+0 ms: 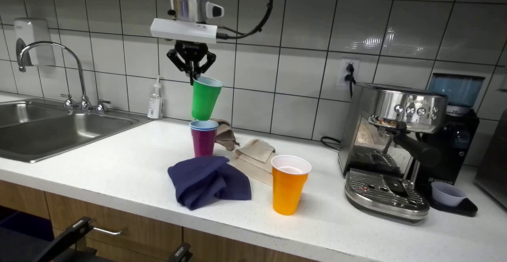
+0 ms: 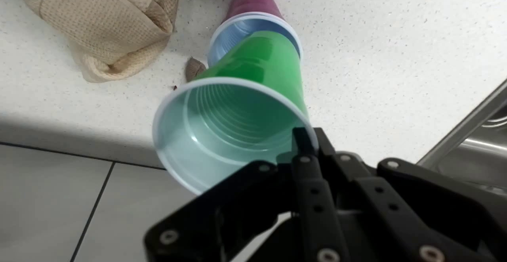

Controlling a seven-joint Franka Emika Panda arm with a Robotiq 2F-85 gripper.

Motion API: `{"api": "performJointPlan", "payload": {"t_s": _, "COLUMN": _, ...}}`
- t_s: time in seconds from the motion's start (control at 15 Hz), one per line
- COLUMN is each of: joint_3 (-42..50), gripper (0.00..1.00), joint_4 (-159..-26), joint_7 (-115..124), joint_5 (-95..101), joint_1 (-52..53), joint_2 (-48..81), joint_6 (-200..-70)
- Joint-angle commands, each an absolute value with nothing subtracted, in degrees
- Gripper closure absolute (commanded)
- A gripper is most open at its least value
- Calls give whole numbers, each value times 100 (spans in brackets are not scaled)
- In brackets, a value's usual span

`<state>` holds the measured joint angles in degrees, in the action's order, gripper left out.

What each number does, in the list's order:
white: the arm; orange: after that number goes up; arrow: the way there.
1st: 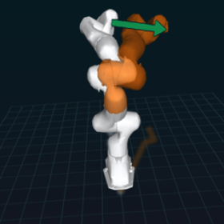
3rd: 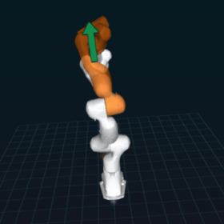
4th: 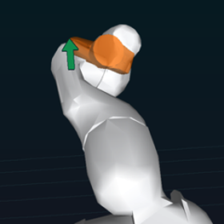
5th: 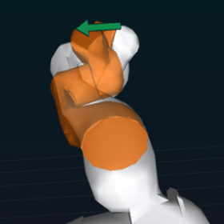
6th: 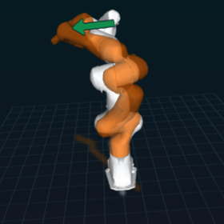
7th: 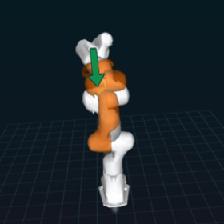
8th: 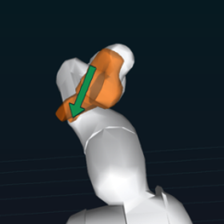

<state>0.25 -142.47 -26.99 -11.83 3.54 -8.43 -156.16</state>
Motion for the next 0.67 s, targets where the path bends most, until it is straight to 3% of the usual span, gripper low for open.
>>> {"api": "performJointPlan", "payload": {"t_s": 0.0, "joint_3": 70, "gripper": 99, "joint_4": -14304, "joint_7": -2642, "joint_5": -991, "joint_1": 425, "joint_2": -789, "joint_6": -15904}}
{"api": "performJointPlan", "payload": {"t_s": 0.6, "joint_3": 40, "gripper": 99, "joint_4": -14280, "joint_7": -2623, "joint_5": -800, "joint_1": 407, "joint_2": -516, "joint_6": -16206}}
